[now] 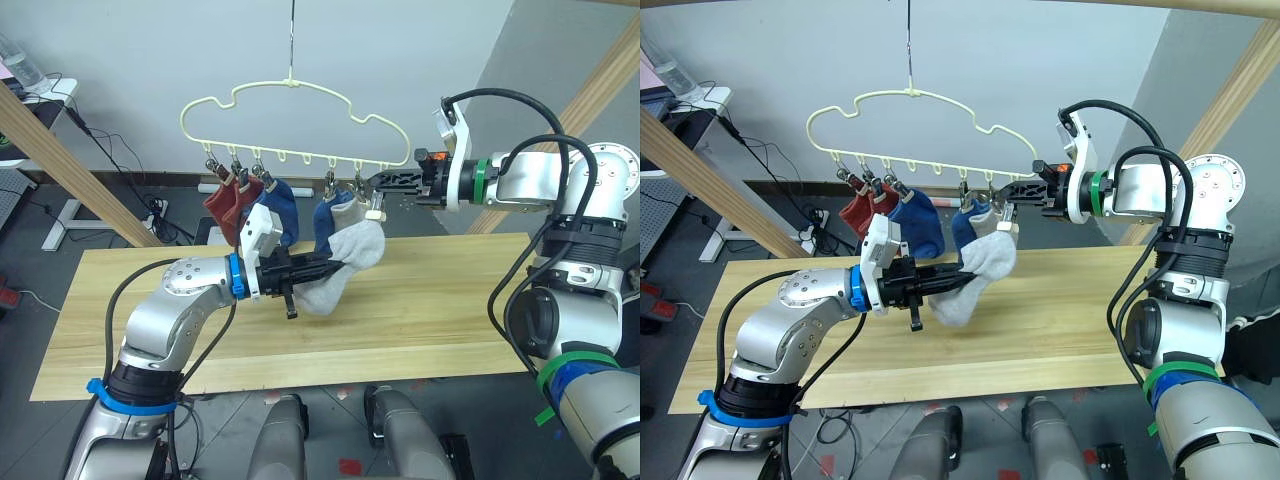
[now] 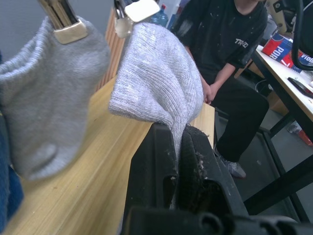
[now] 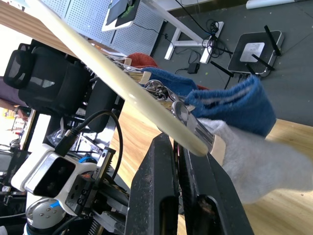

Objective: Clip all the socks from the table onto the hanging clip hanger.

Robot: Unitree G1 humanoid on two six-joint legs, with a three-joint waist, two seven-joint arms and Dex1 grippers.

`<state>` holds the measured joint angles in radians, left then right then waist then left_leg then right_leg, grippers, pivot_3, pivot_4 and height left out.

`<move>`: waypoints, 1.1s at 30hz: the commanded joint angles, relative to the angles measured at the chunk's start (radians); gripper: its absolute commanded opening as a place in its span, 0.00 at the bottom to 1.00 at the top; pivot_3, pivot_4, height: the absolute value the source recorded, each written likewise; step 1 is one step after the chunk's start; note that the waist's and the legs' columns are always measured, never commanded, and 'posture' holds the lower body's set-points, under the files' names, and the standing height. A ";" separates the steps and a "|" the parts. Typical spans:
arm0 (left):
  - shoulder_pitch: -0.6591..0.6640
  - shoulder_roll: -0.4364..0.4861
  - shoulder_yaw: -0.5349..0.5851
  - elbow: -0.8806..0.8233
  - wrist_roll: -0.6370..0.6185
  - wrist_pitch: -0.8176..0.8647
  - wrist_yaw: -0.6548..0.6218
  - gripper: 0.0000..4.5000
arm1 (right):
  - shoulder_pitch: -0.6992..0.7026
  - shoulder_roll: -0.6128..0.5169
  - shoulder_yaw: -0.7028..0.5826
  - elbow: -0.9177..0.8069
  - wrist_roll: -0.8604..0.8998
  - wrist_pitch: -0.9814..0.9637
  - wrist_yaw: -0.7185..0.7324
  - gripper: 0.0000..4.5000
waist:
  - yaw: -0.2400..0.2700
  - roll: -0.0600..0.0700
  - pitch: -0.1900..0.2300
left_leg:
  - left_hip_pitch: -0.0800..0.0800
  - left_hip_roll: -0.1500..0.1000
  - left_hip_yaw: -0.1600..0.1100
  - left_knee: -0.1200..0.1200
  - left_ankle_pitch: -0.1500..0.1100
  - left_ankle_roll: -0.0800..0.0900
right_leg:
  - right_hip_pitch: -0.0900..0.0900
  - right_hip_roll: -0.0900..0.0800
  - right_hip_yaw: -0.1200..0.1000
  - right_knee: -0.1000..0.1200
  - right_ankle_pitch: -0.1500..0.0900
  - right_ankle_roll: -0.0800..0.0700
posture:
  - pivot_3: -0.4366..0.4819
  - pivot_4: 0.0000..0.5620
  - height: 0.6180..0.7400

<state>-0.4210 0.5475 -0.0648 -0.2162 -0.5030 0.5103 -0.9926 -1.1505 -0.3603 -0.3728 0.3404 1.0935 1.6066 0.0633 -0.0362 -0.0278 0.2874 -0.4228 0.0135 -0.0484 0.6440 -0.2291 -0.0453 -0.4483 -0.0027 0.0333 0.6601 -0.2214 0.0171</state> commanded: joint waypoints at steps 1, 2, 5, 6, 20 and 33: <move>-0.019 -0.006 0.003 -0.008 0.002 -0.026 0.000 0.00 | -0.008 -0.008 -0.023 -0.014 0.069 0.008 -0.021 0.00 | 0.000 0.000 0.000 | 0.000 0.000 0.000 0.000 0.000 0.000 | 0.000 0.000 0.000 0.000 0.000 0.000 | 0.46 0.52 1.00; -0.020 -0.008 0.003 -0.006 0.002 -0.027 0.001 0.00 | -0.007 -0.009 -0.023 -0.013 0.074 0.008 -0.028 0.00 | -0.001 0.000 0.000 | 0.000 0.000 0.000 0.000 0.000 0.000 | 0.000 0.000 0.000 0.000 0.000 0.000 | 0.46 0.52 1.00; -0.029 -0.014 0.001 0.001 0.004 -0.035 0.003 0.00 | -0.005 -0.009 -0.023 -0.011 0.095 0.008 -0.045 0.00 | -0.001 0.000 0.000 | 0.000 0.000 0.000 0.000 0.000 0.000 | 0.000 0.000 0.000 0.000 0.000 0.000 | 0.46 0.52 1.00; -0.032 -0.017 0.000 0.004 0.005 -0.037 0.004 0.00 | -0.004 -0.009 -0.023 -0.011 0.102 0.008 -0.050 0.00 | -0.001 0.000 0.000 | 0.000 0.000 0.000 0.000 0.000 0.000 | 0.000 0.000 0.000 0.000 0.000 0.000 | 0.46 0.52 1.00; -0.065 -0.044 0.003 0.030 0.015 -0.061 0.022 0.00 | 0.006 -0.008 -0.018 -0.015 0.149 0.008 -0.081 0.06 | -0.002 0.000 0.000 | -0.002 0.000 0.000 0.000 0.000 0.000 | -0.002 0.000 0.000 0.000 0.002 -0.003 | 0.46 0.52 1.00; -0.072 -0.047 -0.002 0.026 0.024 -0.062 0.035 0.00 | 0.030 -0.021 -0.016 -0.067 0.136 0.005 -0.069 0.99 | -0.002 0.000 0.000 | -0.002 0.000 0.000 0.000 0.000 0.000 | -0.002 0.000 0.000 0.000 0.002 -0.003 | 0.47 0.51 1.00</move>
<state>-0.4848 0.5047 -0.0715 -0.1565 -0.4836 0.4676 -0.9661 -1.1338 -0.3635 -0.3726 0.3444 1.2168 1.6064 -0.0225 -0.0384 -0.0278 0.2874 -0.4249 0.0136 -0.0484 0.6443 -0.2292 -0.0451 -0.4500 -0.0026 0.0332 0.6605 -0.2194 0.0138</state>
